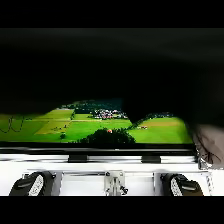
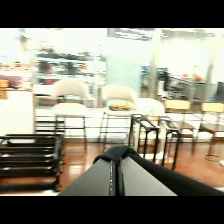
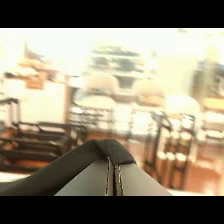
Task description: Fold the shirts.
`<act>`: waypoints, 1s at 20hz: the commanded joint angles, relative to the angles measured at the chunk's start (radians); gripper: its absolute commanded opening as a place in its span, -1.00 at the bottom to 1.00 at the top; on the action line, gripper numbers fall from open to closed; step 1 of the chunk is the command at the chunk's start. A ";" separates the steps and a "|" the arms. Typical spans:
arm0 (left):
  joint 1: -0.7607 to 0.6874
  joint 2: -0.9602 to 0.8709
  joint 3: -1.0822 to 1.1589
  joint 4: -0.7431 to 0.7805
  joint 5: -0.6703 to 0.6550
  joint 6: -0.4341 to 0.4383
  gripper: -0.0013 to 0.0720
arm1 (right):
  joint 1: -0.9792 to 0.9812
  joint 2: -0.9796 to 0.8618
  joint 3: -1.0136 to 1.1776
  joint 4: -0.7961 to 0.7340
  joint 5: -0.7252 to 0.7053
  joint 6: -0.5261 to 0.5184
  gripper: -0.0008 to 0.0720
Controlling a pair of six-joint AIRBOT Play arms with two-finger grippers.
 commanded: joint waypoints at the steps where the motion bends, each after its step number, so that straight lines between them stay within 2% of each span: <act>1: 0.000 0.014 -0.025 0.092 -0.159 -0.041 -0.89 | 0.000 0.006 0.012 -0.138 0.170 0.037 -0.81; 3: 0.000 -0.016 -0.107 0.085 -0.229 -0.029 -0.88 | 0.000 -0.067 0.012 -0.126 0.276 0.037 -0.81; 6: 0.000 -0.095 -0.302 0.054 -0.317 0.058 -0.89 | 0.000 -0.230 -0.046 -0.092 0.487 0.037 -0.81; 9: -0.002 -0.235 -0.501 0.039 -0.294 0.137 -0.89 | 0.001 -0.394 -0.214 -0.075 0.462 0.036 -0.81; 12: -0.042 -0.437 -0.597 0.008 -0.220 0.187 -0.89 | 0.076 -0.587 -0.380 -0.044 0.319 0.037 -0.81; 14: -0.082 -0.587 -0.587 0.009 -0.163 0.187 -0.89 | 0.159 -0.717 -0.409 -0.118 0.174 0.045 -0.81; 16: -0.097 -0.703 -0.566 0.000 -0.043 0.175 -0.89 | 0.208 -0.811 -0.409 -0.197 -0.020 0.113 -0.81; 20: -0.102 -0.843 -0.546 -0.142 0.266 0.176 -0.88 | 0.218 -0.920 -0.409 -0.185 -0.394 0.207 -0.81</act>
